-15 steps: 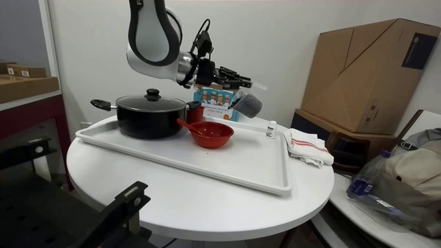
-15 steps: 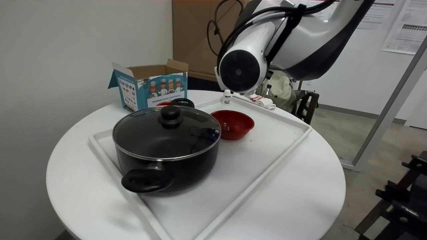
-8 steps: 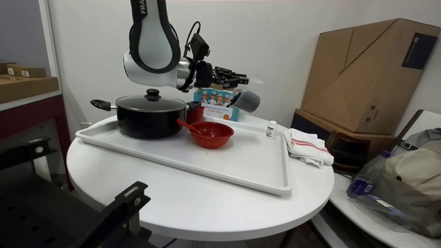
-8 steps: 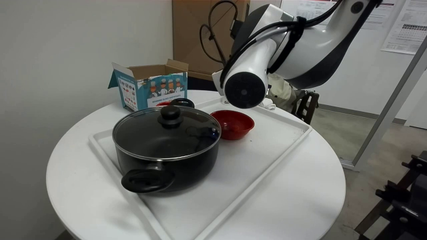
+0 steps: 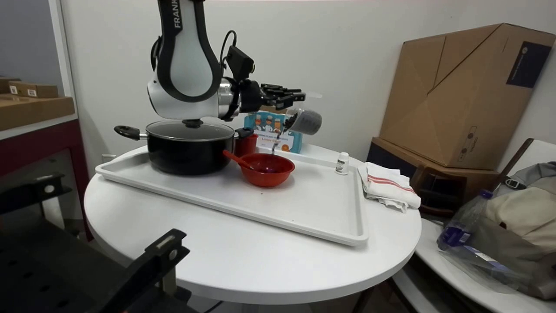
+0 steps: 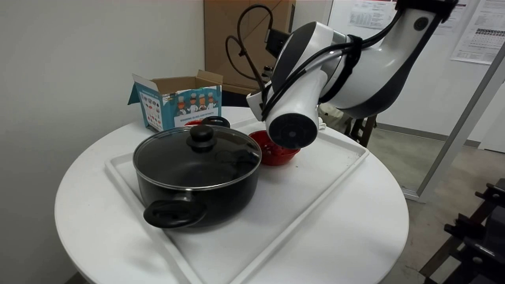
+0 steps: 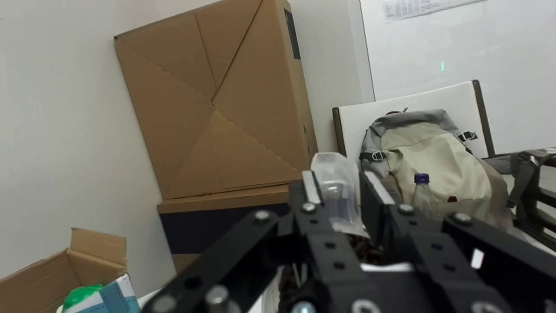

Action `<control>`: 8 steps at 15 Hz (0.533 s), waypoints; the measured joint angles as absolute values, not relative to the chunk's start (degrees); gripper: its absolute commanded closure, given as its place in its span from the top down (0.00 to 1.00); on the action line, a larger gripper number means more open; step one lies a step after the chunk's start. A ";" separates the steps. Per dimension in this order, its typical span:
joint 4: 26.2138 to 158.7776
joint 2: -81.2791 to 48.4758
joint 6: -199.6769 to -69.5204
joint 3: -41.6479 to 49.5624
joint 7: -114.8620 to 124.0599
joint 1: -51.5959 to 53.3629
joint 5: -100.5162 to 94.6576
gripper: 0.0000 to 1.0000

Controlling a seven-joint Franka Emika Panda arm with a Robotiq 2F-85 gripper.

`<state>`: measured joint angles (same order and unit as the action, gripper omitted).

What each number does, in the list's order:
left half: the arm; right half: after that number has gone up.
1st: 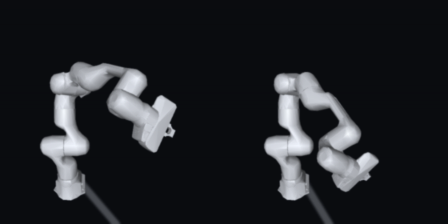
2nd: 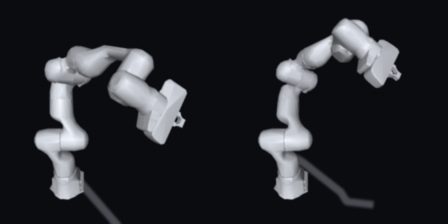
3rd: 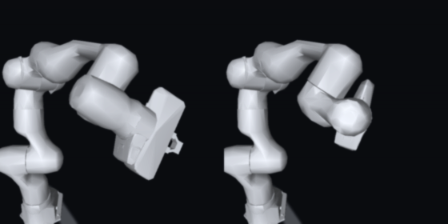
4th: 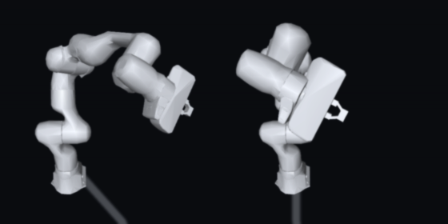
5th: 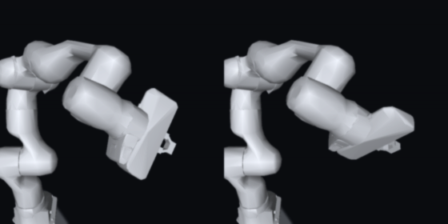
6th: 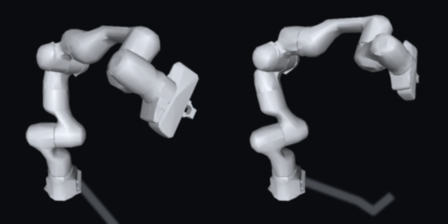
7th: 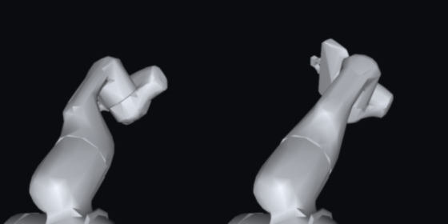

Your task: Pour some contents of the jug into the bowl

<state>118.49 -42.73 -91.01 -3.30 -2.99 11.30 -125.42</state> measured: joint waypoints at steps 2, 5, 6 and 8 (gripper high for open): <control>118.51 -43.11 -90.45 -3.52 -2.99 11.31 -125.43 0.10; 118.35 -43.27 -90.50 -4.05 -2.99 10.76 -123.29 0.10; 118.10 -43.27 -90.68 -4.34 -2.99 10.35 -121.67 0.10; 117.24 -43.25 -91.52 -5.05 -3.11 9.15 -117.82 0.10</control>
<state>117.24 -43.25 -91.52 -5.05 -3.11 9.15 -117.82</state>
